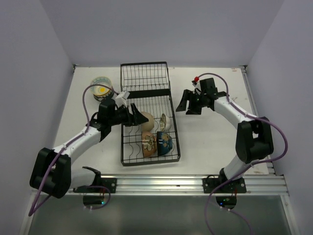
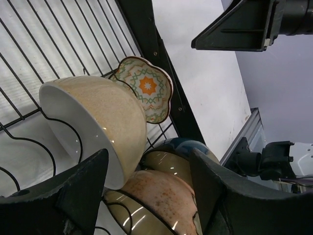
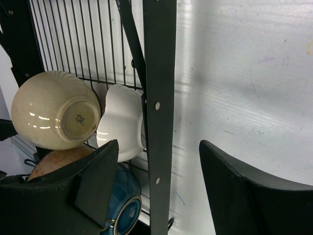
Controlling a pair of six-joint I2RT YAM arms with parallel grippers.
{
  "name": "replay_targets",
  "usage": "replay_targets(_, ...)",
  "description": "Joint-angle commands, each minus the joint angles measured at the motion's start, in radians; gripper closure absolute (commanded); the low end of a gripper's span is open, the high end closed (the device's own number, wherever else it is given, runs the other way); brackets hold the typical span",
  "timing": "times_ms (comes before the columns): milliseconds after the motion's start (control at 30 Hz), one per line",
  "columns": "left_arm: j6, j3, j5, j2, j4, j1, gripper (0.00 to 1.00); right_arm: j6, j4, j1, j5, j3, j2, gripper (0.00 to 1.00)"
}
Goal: Unload the bowls from the dish rack
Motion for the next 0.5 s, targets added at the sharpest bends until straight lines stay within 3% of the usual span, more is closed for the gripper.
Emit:
replay_targets(0,-0.059,-0.048,0.032,0.038,0.17,-0.006,0.3,0.001,-0.047,-0.003,0.028,0.052,0.009,0.29)
replay_targets(333,-0.179,-0.117,0.05,0.164,0.426,-0.011,0.37,0.018,-0.066,-0.003,0.043,0.073,0.017,0.29)
replay_targets(467,-0.231,-0.127,0.05,0.207,0.506,-0.015,0.5,0.01,-0.088,-0.003,0.049,0.084,0.018,0.29)
